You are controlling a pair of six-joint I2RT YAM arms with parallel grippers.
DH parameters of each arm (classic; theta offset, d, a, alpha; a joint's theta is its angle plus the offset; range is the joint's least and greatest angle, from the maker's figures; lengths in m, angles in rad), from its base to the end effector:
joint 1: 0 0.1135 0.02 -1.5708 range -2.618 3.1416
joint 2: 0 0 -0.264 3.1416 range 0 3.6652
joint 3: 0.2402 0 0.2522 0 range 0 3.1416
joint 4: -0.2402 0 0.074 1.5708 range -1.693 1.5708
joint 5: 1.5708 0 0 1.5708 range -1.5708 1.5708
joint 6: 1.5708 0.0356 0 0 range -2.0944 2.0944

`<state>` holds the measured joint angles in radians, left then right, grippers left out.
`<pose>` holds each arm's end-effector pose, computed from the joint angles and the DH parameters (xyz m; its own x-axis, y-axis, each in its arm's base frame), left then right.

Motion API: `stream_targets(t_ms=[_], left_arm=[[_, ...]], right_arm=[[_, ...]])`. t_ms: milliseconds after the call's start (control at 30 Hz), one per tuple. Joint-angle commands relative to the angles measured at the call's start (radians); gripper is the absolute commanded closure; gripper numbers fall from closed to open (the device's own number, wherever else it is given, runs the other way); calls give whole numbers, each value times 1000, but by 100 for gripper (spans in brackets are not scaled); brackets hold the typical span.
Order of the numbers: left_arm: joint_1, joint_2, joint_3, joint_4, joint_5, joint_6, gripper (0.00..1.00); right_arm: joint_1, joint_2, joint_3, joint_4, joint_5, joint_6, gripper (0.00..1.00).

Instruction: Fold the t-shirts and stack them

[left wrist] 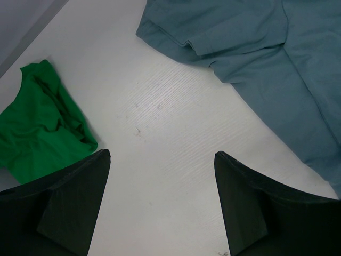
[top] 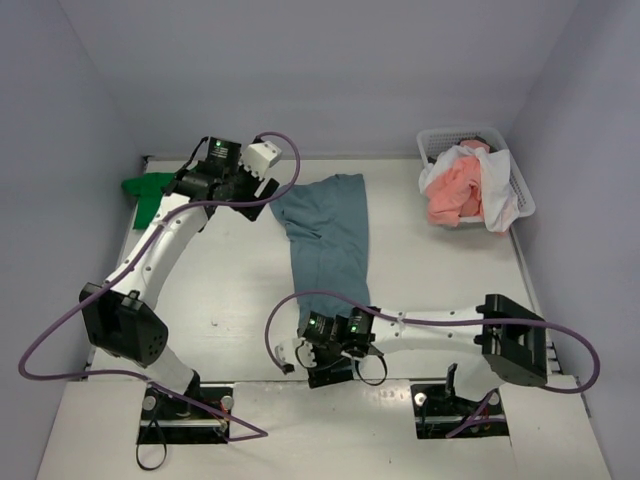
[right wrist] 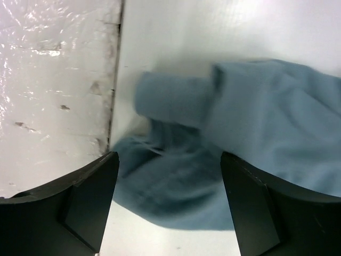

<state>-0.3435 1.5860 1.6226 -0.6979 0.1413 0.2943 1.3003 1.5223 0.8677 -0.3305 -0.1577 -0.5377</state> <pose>0.3305 -0.1235 0.3793 -0.4263 0.4575 -0.7804 0.5870 0.7963 0.1462 0.0743 0.2890 0.1847 0.3080 -0.7820 -0.5418 -0.9514 -0.2565 -0.1707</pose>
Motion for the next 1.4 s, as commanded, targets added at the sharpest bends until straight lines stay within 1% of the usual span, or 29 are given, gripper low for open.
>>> stream_targets(t_ms=[0, 233, 467, 933, 1233, 1367], left_arm=[[8, -4, 43, 40, 11, -4, 27], [14, -11, 22, 38, 11, -4, 27], [23, -27, 39, 31, 20, -4, 27], [41, -35, -3, 43, 53, -14, 27], [63, -40, -32, 61, 84, -14, 27], [69, -46, -52, 70, 92, -15, 27]], right_arm=[[-47, -118, 33, 36, -32, -48, 26], [-50, -143, 37, 21, -89, -64, 25], [-30, -84, 54, -34, -111, -54, 24], [11, 70, 76, -30, -120, -31, 23], [24, 104, 80, -33, -114, -25, 22], [51, 110, 74, -36, -118, -7, 22]])
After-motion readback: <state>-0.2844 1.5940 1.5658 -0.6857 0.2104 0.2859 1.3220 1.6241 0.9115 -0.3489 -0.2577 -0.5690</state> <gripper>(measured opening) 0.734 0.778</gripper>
